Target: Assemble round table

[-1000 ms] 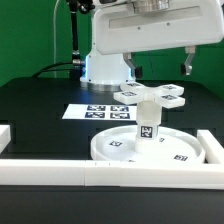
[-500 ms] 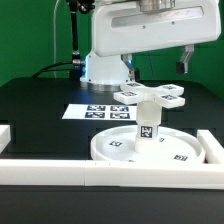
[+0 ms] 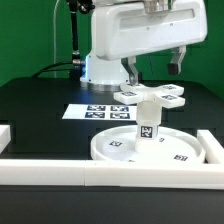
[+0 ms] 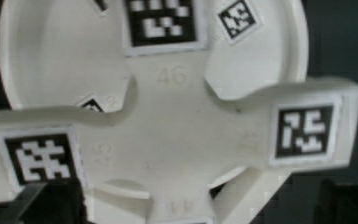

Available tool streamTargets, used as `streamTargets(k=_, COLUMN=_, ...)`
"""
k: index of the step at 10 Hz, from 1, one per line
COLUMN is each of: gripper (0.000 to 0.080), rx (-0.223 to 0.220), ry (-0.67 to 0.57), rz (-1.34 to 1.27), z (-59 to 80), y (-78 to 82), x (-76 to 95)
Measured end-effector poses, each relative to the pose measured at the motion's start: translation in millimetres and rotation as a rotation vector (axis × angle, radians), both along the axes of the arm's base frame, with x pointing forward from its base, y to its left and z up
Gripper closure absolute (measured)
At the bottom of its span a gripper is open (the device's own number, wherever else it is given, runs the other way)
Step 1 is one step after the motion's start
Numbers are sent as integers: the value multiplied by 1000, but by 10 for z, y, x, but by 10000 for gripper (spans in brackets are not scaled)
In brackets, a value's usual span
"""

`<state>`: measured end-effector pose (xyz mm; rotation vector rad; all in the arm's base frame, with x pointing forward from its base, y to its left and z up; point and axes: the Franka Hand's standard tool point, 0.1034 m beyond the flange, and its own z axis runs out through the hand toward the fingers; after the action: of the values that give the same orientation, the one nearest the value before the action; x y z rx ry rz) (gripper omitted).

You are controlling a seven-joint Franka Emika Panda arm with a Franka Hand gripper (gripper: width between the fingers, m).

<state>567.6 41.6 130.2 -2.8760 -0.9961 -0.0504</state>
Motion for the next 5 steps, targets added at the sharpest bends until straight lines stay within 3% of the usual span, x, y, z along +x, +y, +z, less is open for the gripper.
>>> streamTargets(k=5, gripper=150, rx=-14, ry=-22, rz=291, z=6, y=-31, x=-3)
